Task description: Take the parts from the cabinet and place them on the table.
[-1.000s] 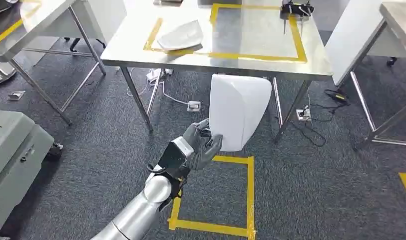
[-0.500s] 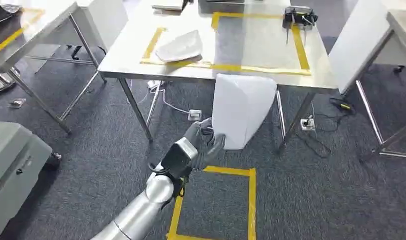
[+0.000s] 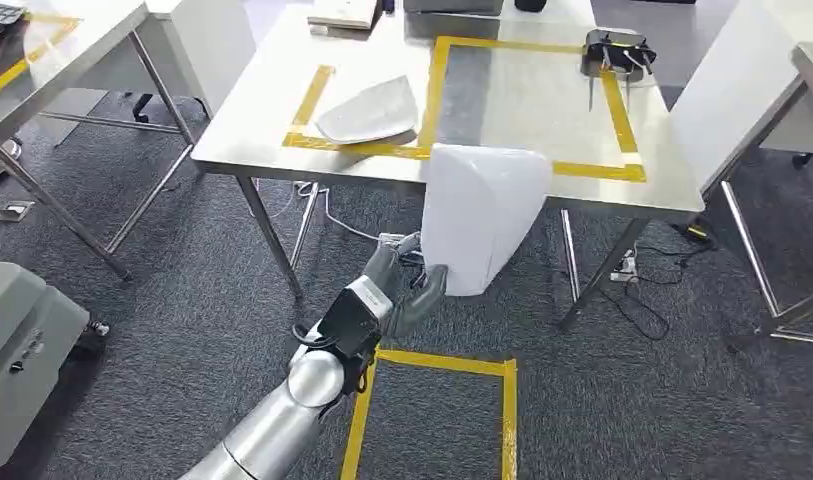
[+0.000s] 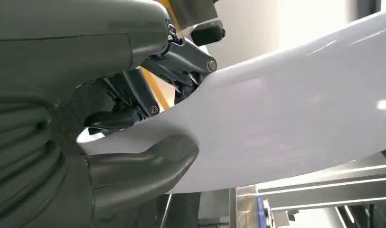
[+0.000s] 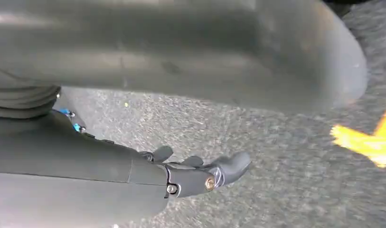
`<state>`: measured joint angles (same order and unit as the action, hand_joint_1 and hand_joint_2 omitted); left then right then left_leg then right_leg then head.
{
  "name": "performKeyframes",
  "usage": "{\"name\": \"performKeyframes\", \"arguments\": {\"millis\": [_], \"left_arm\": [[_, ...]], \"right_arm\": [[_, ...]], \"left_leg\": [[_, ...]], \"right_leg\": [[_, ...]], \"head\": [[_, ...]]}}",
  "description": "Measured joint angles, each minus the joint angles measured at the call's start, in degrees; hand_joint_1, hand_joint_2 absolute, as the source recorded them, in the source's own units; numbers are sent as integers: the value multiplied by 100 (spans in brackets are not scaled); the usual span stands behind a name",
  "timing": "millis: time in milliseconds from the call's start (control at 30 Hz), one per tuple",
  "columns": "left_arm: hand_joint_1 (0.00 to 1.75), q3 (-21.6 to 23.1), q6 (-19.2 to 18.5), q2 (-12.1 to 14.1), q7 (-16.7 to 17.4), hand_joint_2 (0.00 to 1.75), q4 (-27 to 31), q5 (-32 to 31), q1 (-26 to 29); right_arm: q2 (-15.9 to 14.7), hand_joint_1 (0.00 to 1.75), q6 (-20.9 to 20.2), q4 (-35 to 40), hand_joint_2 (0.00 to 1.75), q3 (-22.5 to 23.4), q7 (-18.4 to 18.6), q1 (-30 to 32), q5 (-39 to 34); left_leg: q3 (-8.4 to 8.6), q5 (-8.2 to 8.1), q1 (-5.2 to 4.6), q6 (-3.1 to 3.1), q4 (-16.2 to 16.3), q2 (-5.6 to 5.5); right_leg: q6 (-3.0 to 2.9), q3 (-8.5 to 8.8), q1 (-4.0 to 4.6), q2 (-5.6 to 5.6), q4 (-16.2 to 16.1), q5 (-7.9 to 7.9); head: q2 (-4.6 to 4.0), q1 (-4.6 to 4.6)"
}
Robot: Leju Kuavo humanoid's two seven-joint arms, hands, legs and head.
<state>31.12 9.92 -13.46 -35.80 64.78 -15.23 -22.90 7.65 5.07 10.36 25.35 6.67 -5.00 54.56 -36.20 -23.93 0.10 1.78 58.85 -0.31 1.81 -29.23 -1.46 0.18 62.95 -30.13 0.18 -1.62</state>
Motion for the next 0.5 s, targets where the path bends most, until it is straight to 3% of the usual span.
{"name": "performKeyframes", "arguments": {"millis": [33, 67, 133, 167, 200, 233, 267, 300, 333, 400, 467, 500], "left_arm": [[175, 0, 7, 2, 11, 175, 0, -9, -8], [175, 0, 9, 4, 24, 175, 2, -9, -3], [175, 0, 11, 17, 46, 175, 4, -11, 35], [175, 0, 11, 26, 50, 175, 9, -11, 54], [175, 0, 11, 39, 59, 175, 15, -13, 67], [175, 0, 11, 46, 68, 175, 15, -20, 69], [175, 0, 11, 48, 77, 175, 17, -20, 69], [175, 0, 11, 48, 88, 175, 20, -22, 69], [175, 0, 11, 63, 90, 175, 15, -24, 68], [175, 0, 11, 68, 107, 175, 42, -26, 79], [175, 0, 11, 76, 105, 175, 76, -26, 72], [175, 0, 11, 83, 105, 175, 94, -26, 81]], "right_arm": [[0, 0, -26, 0, 0, 0, 2, -13, 7], [0, 0, -39, 0, 0, 0, 17, -26, 17], [0, 0, -48, -2, 0, 0, 63, -26, 37], [0, 0, -52, 0, 0, 0, 70, -21, 46], [0, 0, -55, 0, 0, 0, 70, -16, 48], [0, 0, -55, 0, 0, 0, 70, -16, 50], [0, 0, -55, 0, 0, 0, 68, -18, 52], [-2, 0, -55, -2, 0, 0, 66, -16, 57], [-11, 0, -55, -2, 0, 0, 63, -1, 61], [-7, 0, -70, 0, 0, 0, 63, -22, 68], [2, 0, -72, 0, 0, 0, 52, -45, 79], [18, 0, -72, 0, 0, 0, 53, -42, 83]], "left_leg": [[53, -49, -5, 40, -3, 1], [93, -101, -15, 61, -4, -4], [206, -220, -48, 95, -4, -27], [288, -285, -62, 99, -4, -52], [382, -356, -74, 97, -3, -72], [486, -432, -90, 93, -3, -78], [584, -509, -99, 86, -4, -78], [641, -582, -105, 76, -7, -76], [703, -662, -141, 53, 51, -94], [752, -786, -140, -3, 3, -118], [845, -752, -152, -63, 103, -124], [779, -748, -157, -97, 265, -98]], "right_leg": [[4, -267, 4, 0, 396, 8], [11, -563, 14, 1, 772, -107], [13, -1050, 29, 1, 1251, -601], [-4, -1172, 39, 1, 1240, -733], [-28, -1202, 54, 1, 1046, -683], [-70, -1158, 76, 1, 692, -459], [-119, -1069, 102, 1, 261, -92], [-187, -985, 139, 0, -169, 422], [-208, -994, 202, 36, -375, 721], [-217, -886, 199, 49, -373, 629], [-281, -743, 145, 53, -408, 619], [-320, -648, 129, 50, -437, 567]], "head": [[0, 13], [0, 13], [0, 15], [0, 15], [0, 18], [0, 17], [0, 20], [0, 22], [0, 20], [0, 22], [0, 26], [0, 18]]}}
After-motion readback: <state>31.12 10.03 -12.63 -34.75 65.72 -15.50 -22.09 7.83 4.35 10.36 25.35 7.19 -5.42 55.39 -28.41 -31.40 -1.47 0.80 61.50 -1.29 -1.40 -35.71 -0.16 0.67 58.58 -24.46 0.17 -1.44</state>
